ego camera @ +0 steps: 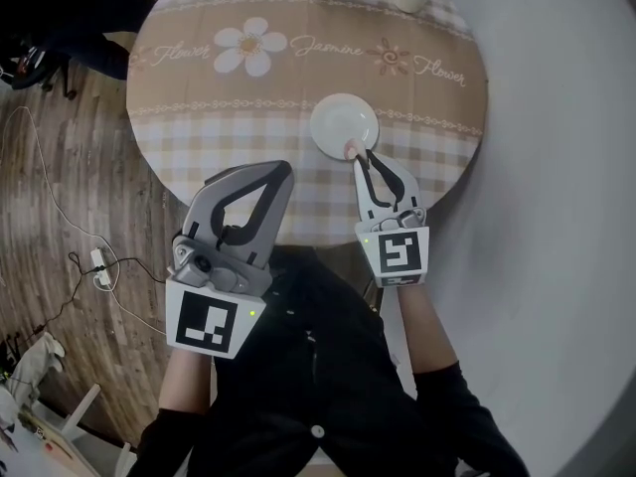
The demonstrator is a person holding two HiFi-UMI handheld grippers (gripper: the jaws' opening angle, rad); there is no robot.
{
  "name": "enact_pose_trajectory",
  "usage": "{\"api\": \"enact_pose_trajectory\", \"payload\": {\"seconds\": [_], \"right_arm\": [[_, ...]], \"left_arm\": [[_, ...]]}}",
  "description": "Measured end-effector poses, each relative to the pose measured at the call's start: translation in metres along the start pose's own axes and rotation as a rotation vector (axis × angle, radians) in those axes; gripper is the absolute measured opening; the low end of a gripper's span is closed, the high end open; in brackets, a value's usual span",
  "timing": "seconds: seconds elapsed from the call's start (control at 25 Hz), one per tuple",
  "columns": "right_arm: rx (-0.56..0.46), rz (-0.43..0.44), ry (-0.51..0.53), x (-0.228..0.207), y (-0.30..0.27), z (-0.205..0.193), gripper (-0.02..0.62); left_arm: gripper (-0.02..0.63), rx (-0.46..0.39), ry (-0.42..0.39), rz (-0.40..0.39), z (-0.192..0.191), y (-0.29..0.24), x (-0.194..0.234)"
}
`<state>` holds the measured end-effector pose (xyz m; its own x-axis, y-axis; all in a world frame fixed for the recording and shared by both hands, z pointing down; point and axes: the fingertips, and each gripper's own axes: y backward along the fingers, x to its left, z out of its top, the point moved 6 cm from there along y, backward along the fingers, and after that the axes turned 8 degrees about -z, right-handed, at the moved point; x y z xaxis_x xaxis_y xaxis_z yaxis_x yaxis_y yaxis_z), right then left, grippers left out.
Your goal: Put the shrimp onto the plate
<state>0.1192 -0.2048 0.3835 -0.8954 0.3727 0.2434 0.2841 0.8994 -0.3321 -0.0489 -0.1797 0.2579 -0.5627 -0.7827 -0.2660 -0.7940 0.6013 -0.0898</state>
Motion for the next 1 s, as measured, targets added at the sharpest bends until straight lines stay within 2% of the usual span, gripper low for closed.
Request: {"api": "enact_pose_trajectory", "payload": {"seconds": [1.0], "right_arm": [[0.309,0.13,0.181,0.023,-0.073,-0.094,0.04]], "left_arm": [[0.002,0.024,0.023,0.0,-0.014,0.003,-0.001]]}}
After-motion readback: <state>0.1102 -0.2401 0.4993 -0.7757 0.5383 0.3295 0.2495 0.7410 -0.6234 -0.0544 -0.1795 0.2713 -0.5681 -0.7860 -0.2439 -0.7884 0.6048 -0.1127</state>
